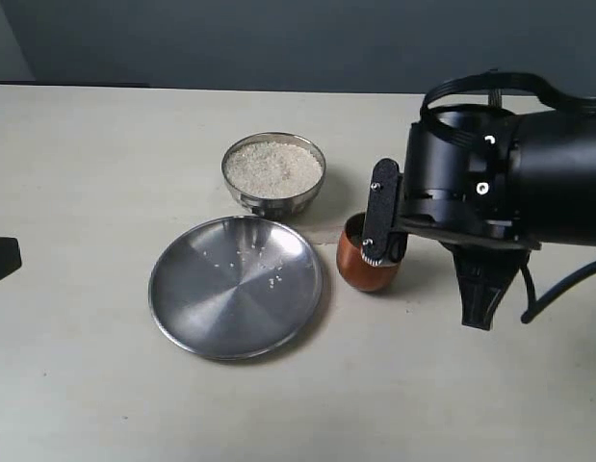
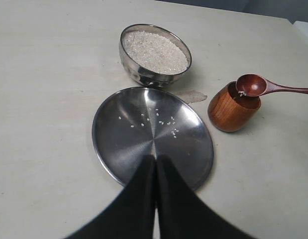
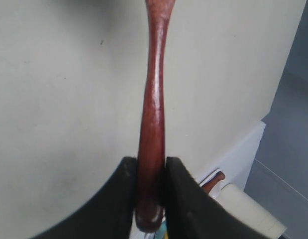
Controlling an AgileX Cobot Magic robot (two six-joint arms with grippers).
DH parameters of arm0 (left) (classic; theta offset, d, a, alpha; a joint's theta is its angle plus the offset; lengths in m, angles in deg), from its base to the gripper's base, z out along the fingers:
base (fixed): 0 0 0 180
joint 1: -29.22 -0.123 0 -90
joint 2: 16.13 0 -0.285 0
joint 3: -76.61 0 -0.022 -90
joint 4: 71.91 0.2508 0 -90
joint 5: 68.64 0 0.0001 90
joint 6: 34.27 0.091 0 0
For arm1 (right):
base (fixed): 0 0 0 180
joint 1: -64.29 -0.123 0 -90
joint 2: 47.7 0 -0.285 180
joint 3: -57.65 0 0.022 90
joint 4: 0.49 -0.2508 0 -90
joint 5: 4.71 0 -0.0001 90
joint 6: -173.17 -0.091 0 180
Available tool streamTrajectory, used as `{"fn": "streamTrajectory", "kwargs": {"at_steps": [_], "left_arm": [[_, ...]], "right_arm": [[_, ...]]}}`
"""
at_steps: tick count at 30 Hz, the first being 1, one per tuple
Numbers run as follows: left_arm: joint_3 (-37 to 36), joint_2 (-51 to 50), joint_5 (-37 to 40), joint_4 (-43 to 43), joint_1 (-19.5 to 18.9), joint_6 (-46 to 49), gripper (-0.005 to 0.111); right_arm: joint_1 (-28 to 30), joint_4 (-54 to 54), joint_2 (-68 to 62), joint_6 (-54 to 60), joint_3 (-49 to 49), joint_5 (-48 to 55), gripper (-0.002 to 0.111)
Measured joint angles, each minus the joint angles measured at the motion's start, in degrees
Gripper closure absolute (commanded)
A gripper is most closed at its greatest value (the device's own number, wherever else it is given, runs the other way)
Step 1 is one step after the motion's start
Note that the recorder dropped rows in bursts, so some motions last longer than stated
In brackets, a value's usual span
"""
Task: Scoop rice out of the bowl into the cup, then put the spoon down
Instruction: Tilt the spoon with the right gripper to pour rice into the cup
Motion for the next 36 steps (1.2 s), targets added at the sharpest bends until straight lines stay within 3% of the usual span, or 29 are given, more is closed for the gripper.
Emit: {"fn": "streamTrajectory", "kwargs": {"at_steps": [36], "left_arm": [[0.00,0.00,0.00,0.00,0.00,0.00,0.106]], "right_arm": [[-0.17,0.93,0.00,-5.97,0.00,0.00,0.109]]}}
